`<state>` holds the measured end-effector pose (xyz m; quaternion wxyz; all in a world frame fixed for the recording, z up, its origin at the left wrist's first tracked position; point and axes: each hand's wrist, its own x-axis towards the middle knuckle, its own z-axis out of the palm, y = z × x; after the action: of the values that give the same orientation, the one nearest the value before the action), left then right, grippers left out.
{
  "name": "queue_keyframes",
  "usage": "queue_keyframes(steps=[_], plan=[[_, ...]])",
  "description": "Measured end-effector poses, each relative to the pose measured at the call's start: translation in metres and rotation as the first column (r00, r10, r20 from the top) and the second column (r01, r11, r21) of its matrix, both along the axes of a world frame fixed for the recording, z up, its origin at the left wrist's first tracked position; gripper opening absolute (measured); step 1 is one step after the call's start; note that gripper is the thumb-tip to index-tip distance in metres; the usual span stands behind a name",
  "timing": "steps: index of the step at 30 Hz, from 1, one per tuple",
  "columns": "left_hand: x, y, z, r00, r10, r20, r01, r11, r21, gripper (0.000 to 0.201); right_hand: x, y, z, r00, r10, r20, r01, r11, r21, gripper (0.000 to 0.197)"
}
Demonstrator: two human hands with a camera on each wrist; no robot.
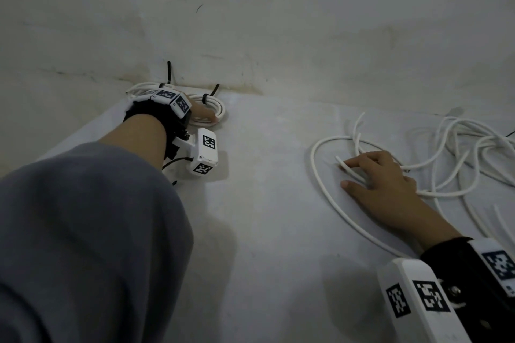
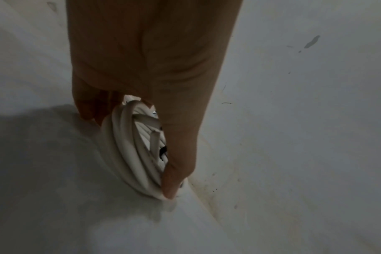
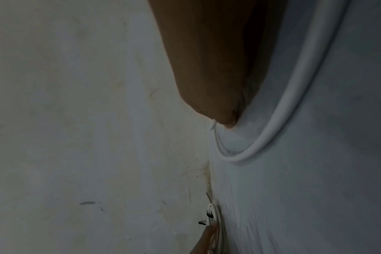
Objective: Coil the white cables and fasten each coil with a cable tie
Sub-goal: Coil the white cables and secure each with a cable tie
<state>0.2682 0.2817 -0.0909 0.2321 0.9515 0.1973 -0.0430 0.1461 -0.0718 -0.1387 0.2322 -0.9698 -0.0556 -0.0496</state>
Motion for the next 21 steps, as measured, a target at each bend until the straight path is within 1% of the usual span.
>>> queue_keyframes(steps=[1,2,3,4,5,6,8,12,15,16,17,19,20,21], plan=[[-0.005,0.0,0.002,1.0,0.001,0.008,-0.001,1.0,0.019,0.084,0.0,0.0,0.0,1.0,0.0,0.004,0.0,1.0,0.001,0.031],[-0.005,0.002,0.001,0.999,0.011,0.034,-0.013,0.999,0.052,0.084,0.0,0.0,0.0,1.0,0.0,0.005,0.0,1.0,0.001,0.031],[-0.004,0.007,-0.002,0.997,0.031,0.07,-0.037,0.996,0.082,0.098,0.0,0.0,0.0,1.0,0.0,0.004,0.0,1.0,0.0,0.03],[-0.002,0.013,-0.006,0.995,0.041,0.094,-0.051,0.993,0.108,0.118,0.0,0.0,0.0,1.0,-0.001,0.002,0.001,1.0,0.001,0.03],[-0.002,0.015,-0.007,0.994,0.038,0.105,-0.052,0.991,0.127,0.131,0.0,0.0,0.0,1.0,0.0,0.002,0.0,1.0,0.002,0.03],[-0.001,0.018,-0.009,0.994,0.02,0.111,-0.035,0.99,0.137,0.135,0.0,0.0,0.0,1.0,0.001,0.001,-0.001,1.0,0.003,0.03],[-0.002,0.018,-0.008,0.993,0.007,0.122,-0.024,0.99,0.142,0.135,0.0,0.0,0.0,1.0,0.004,-0.003,-0.004,1.0,0.003,0.03],[0.009,0.02,-0.015,0.985,0.079,0.151,-0.089,0.994,0.062,0.133,0.001,0.0,0.001,1.0,-0.006,-0.002,0.006,1.0,0.006,0.029],[0.017,0.019,-0.021,0.978,0.083,0.191,-0.103,0.99,0.099,0.146,0.001,0.001,0.0,1.0,-0.007,0.003,0.007,1.0,0.007,0.029],[0.018,0.017,-0.022,0.979,0.08,0.189,-0.102,0.989,0.106,0.143,0.002,0.001,-0.001,1.0,-0.006,0.005,0.006,1.0,0.009,0.029],[0.018,0.013,-0.021,0.978,0.093,0.184,-0.113,0.988,0.104,0.133,0.002,0.0,-0.001,1.0,-0.006,0.005,0.006,1.0,0.011,0.03],[0.018,0.007,-0.02,0.974,0.108,0.197,-0.131,0.986,0.103,0.104,0.002,0.0,0.0,1.0,-0.008,0.001,0.008,1.0,0.015,0.03],[0.022,0.006,-0.022,0.975,0.1,0.196,-0.121,0.988,0.095,0.095,0.002,0.0,-0.001,1.0,-0.008,0.002,0.008,1.0,0.017,0.03],[0.024,0.006,-0.023,0.979,0.092,0.18,-0.112,0.988,0.103,0.09,0.002,0.0,-0.001,1.0,-0.006,0.007,0.006,1.0,0.018,0.029]])
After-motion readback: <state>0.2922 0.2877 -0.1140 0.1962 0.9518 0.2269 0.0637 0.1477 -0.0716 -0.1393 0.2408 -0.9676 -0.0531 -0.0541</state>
